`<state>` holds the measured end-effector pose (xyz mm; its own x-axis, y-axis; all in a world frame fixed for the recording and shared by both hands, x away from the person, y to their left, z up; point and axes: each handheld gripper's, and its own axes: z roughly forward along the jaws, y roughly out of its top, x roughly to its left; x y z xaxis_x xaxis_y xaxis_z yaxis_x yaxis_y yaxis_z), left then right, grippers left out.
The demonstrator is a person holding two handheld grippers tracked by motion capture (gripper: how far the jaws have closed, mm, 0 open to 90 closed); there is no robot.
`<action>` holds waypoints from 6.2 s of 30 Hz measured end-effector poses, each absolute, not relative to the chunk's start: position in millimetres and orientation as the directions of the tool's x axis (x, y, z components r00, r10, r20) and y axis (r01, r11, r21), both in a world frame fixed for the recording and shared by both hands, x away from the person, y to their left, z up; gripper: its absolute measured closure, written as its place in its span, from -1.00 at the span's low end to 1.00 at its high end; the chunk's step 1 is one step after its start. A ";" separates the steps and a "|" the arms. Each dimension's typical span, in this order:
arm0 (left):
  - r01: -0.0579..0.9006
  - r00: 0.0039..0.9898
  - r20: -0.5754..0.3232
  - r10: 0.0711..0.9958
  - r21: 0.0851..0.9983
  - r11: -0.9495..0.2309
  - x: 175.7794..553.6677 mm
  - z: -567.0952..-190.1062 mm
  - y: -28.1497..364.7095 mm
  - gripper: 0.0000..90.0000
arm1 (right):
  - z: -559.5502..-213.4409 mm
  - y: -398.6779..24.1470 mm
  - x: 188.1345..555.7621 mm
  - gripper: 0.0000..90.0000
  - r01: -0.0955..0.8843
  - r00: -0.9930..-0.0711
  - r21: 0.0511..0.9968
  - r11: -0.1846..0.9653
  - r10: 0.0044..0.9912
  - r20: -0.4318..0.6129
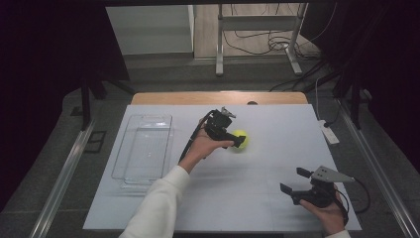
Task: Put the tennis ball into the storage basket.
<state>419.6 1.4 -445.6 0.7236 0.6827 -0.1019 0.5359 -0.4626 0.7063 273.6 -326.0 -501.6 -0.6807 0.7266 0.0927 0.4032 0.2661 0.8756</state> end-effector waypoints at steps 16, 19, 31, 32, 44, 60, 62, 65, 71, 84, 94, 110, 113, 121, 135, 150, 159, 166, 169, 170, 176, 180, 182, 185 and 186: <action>0.577 0.695 -0.124 0.708 0.683 -0.447 433.4 -453.5 4.4 -0.86 | -502.1 -326.8 274.0 -0.81 0.406 -0.678 0.875 0.263 0.729 0.095; 0.587 0.690 -0.137 0.711 0.680 -0.439 436.0 -455.3 4.6 -0.87 | -501.5 -327.0 273.7 -0.81 0.404 -0.678 0.876 0.263 0.729 0.094; 0.611 0.689 -0.153 0.709 0.648 -0.454 443.6 -465.9 -3.7 -0.91 | -501.7 -327.2 273.8 -0.81 0.404 -0.679 0.876 0.263 0.728 0.095; 0.613 0.688 -0.154 0.709 0.646 -0.455 444.1 -466.4 -4.6 -0.91 | -501.8 -327.1 273.8 -0.81 0.405 -0.679 0.876 0.263 0.728 0.095; 0.618 0.688 -0.149 0.711 0.633 -0.466 446.8 -472.7 -12.1 -0.92 | -501.1 -327.4 273.1 -0.81 0.402 -0.679 0.878 0.262 0.729 0.093; 0.630 0.681 -0.142 0.718 0.613 -0.477 454.8 -485.8 -21.4 -0.92 | -501.7 -327.8 273.5 -0.81 0.404 -0.678 0.876 0.262 0.729 0.095; 0.633 0.678 -0.146 0.720 0.614 -0.472 455.5 -486.5 -22.0 -0.92 | -501.4 -328.1 273.5 -0.81 0.403 -0.678 0.877 0.262 0.729 0.094; 0.633 0.682 -0.143 0.717 0.606 -0.481 456.5 -489.0 -23.2 -0.92 | -501.7 -328.4 273.7 -0.81 0.406 -0.676 0.877 0.258 0.730 0.098; 0.637 0.687 -0.156 0.710 0.601 -0.484 457.9 -493.0 -25.8 -0.89 | -501.7 -328.1 273.6 -0.81 0.405 -0.677 0.877 0.260 0.730 0.097; 0.648 0.685 -0.171 0.708 0.589 -0.484 458.8 -495.6 -28.7 -0.60 | -501.1 -328.7 273.3 -0.81 0.404 -0.676 0.878 0.258 0.730 0.097; 0.645 0.688 -0.161 0.708 0.585 -0.493 457.4 -493.8 -30.9 -0.40 | -500.8 -328.8 273.3 -0.81 0.403 -0.676 0.879 0.255 0.731 0.098; 0.632 0.692 -0.139 0.709 0.591 -0.501 457.6 -494.7 -34.7 -0.40 | -500.8 -329.1 273.6 -0.81 0.401 -0.675 0.880 0.253 0.731 0.098; 0.621 0.698 -0.123 0.706 0.596 -0.509 456.4 -494.6 -36.1 -0.39 | -500.5 -329.2 273.4 -0.81 0.401 -0.674 0.881 0.252 0.732 0.098; 0.613 0.701 -0.109 0.705 0.598 -0.516 455.2 -493.7 -36.3 -0.38 | -499.9 -330.1 273.3 -0.81 0.398 -0.671 0.883 0.247 0.735 0.097; 0.584 0.711 -0.109 0.694 0.640 -0.498 450.2 -478.4 -25.8 -0.38 | -499.5 -330.4 273.0 -0.80 0.397 -0.668 0.884 0.246 0.738 0.094; 0.543 0.725 -0.101 0.681 0.693 -0.475 433.5 -453.8 -9.2 -0.38 | -499.6 -330.1 273.1 -0.80 0.398 -0.665 0.883 0.247 0.741 0.093; 0.522 0.731 -0.108 0.673 0.723 -0.452 424.5 -444.0 1.3 -0.38 | -500.0 -329.6 273.0 -0.80 0.400 -0.665 0.882 0.249 0.741 0.092; 0.509 0.731 -0.102 0.674 0.740 -0.440 419.0 -438.4 8.2 -0.38 | -500.0 -329.4 272.9 -0.80 0.399 -0.665 0.883 0.248 0.741 0.092; 0.505 0.732 -0.103 0.673 0.746 -0.435 417.3 -436.1 10.6 -0.38 | -500.1 -329.3 272.9 -0.80 0.399 -0.665 0.883 0.249 0.741 0.091; 0.502 0.734 -0.101 0.672 0.746 -0.437 416.6 -434.9 12.0 -0.38 | -500.1 -329.2 272.8 -0.80 0.399 -0.665 0.882 0.249 0.741 0.093; 0.496 0.732 -0.109 0.673 0.763 -0.415 411.8 -429.0 19.2 -0.38 | -500.1 -329.3 272.9 -0.80 0.400 -0.664 0.882 0.248 0.742 0.093; 0.490 0.732 -0.104 0.673 0.767 -0.414 408.7 -426.3 24.1 -0.38 | -500.1 -329.2 272.9 -0.80 0.400 -0.663 0.882 0.249 0.743 0.091; 0.489 0.730 -0.103 0.676 0.769 -0.411 407.7 -425.2 26.3 -0.39 | -500.2 -329.0 272.9 -0.80 0.400 -0.663 0.882 0.249 0.743 0.090; 0.488 0.728 -0.106 0.678 0.774 -0.403 406.3 -423.4 30.0 -0.38 | -500.2 -328.9 272.9 -0.80 0.400 -0.662 0.882 0.250 0.744 0.089; 0.486 0.728 -0.103 0.677 0.774 -0.405 405.9 -422.5 31.6 -0.38 | -500.2 -328.9 272.9 -0.80 0.400 -0.662 0.882 0.249 0.744 0.089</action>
<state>405.9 31.6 -422.5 0.7284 0.6773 -0.1032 0.4864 -0.4052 0.7741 272.9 -328.9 -500.2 -0.6620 0.7441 0.0894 0.3995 0.2495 0.8821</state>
